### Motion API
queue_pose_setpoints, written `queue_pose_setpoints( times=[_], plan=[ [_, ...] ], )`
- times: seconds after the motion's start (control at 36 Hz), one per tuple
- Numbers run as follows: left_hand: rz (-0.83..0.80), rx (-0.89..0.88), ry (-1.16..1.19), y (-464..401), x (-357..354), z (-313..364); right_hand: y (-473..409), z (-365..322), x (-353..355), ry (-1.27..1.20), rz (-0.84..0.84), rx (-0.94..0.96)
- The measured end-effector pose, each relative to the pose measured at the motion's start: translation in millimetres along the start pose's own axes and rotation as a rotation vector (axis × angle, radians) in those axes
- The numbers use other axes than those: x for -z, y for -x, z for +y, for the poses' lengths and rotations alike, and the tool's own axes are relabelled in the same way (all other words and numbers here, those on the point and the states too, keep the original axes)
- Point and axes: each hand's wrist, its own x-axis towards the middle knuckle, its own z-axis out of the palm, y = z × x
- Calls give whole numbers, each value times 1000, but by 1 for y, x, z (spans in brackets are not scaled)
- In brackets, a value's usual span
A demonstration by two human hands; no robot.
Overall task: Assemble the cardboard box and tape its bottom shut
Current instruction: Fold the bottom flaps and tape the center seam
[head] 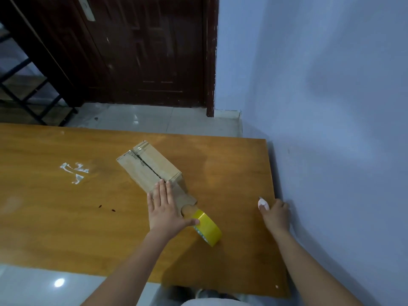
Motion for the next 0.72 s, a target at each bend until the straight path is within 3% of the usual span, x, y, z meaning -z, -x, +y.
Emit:
queue_pose_setpoints(
  times=[0.17,0.33,0.47,0.58,0.72],
  plan=[
    [-25,7,2,-1,1,0,-13,9,-10,125,-38,14],
    [-48,5,-8,-1,1,0,-13,-2,-9,8,-105,161],
    [-51,5,-2,-2,1,0,12,-50,-7,-189,-163,325],
    [-56,7,-5,-1,1,1,48,-102,-8,-131,-340,596],
    [-63,12,-11,1,4,2,82,-142,-12,-13,-525,705]
  ],
)
